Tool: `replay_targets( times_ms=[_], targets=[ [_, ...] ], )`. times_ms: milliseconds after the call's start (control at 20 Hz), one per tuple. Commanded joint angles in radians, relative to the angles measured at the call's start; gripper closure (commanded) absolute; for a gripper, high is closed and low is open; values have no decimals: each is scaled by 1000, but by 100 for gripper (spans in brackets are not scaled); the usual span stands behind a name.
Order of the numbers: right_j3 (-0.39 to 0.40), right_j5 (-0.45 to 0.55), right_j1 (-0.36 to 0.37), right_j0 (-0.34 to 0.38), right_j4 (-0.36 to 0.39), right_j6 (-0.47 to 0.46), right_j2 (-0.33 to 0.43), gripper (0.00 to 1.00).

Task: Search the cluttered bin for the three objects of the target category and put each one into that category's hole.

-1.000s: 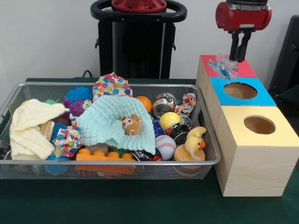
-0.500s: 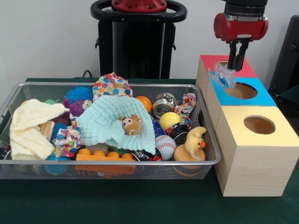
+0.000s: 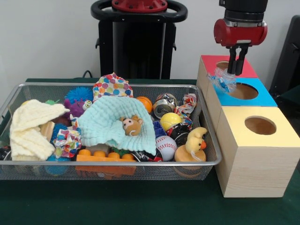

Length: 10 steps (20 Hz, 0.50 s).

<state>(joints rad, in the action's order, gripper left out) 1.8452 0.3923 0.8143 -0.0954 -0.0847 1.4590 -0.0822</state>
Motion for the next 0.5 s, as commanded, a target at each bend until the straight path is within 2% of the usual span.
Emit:
replay_targets(
  times_ms=[50,500],
  targets=[
    [56,-23,-22,-7,-37,257,3,100],
    [49,-8,-22,-24,-37,274,-9,100]
  ],
)
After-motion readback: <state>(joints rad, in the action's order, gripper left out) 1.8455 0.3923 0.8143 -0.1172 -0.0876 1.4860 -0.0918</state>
